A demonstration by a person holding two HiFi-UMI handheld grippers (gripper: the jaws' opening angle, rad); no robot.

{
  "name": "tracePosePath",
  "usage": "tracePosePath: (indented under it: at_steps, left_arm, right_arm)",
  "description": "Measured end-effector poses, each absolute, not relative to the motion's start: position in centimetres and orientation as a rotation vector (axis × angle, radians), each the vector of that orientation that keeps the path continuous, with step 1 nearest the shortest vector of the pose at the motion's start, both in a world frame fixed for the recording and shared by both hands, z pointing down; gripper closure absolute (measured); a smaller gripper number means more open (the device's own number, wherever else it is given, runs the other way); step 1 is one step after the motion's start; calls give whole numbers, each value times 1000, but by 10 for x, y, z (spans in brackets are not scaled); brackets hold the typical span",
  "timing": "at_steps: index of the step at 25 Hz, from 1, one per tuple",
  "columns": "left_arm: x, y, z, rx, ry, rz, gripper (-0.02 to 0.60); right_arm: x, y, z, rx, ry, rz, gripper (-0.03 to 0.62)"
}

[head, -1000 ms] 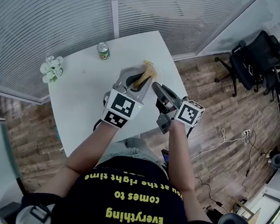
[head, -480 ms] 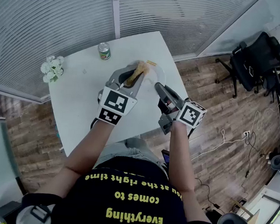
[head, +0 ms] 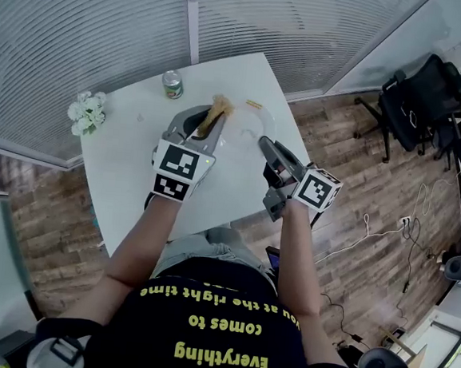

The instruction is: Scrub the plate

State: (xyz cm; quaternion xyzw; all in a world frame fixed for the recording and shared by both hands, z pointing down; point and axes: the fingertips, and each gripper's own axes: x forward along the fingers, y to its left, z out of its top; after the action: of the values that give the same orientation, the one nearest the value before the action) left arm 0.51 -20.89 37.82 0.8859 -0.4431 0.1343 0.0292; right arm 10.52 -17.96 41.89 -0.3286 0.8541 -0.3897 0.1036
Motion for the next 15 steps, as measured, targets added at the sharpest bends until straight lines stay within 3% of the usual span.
tracePosePath:
  at_steps: [15]
  left_arm:
    - [11, -204, 390, 2731, -1300, 422, 528]
  right_arm:
    - [106, -180, 421, -1003, 2529, -1105, 582]
